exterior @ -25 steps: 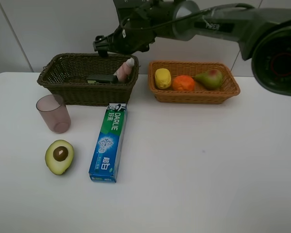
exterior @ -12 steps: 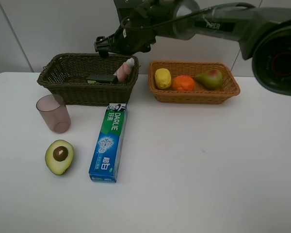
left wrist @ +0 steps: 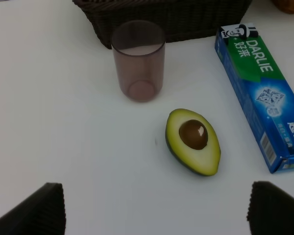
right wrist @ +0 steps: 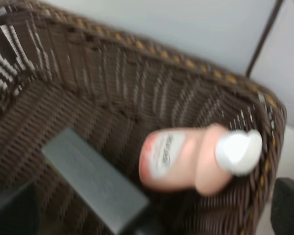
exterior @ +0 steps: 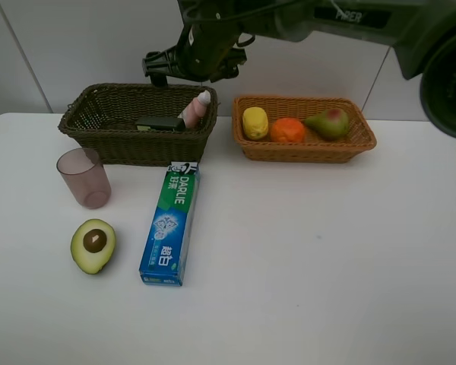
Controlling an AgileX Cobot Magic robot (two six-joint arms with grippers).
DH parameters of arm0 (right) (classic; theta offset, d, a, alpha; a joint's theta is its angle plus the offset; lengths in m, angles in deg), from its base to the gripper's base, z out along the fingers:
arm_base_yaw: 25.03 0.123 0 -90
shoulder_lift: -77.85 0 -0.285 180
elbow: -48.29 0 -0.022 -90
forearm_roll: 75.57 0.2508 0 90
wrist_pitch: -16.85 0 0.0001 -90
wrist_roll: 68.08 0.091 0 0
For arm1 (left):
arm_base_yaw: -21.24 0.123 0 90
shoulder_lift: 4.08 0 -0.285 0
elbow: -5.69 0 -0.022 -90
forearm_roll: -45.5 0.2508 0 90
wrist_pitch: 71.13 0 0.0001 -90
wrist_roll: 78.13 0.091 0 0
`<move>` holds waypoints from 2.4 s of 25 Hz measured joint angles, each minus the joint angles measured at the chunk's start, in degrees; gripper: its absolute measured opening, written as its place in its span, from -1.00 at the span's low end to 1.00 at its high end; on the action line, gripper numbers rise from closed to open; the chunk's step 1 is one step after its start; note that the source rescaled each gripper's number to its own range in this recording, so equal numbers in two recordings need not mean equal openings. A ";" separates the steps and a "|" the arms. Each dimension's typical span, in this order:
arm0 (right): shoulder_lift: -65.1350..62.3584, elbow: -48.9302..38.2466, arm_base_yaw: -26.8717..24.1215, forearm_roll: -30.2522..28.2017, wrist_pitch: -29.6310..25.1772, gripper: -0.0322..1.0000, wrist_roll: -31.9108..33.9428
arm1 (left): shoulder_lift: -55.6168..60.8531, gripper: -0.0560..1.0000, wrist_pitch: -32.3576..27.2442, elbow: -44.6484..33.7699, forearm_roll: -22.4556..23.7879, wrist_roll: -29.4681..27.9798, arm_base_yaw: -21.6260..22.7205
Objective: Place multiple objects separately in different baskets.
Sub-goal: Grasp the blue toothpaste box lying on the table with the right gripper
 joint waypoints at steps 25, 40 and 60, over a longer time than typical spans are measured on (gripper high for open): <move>-2.71 -0.16 10.46 -8.44 -25.45 1.00 16.15 | 0.00 0.96 0.00 0.00 0.00 0.00 0.00; -2.83 -12.18 10.77 5.91 -20.46 1.00 16.33 | 0.00 0.96 0.00 0.00 0.00 0.00 0.00; 0.11 -19.36 10.77 15.63 -10.05 1.00 16.98 | 0.00 0.96 0.00 0.00 0.00 0.00 0.00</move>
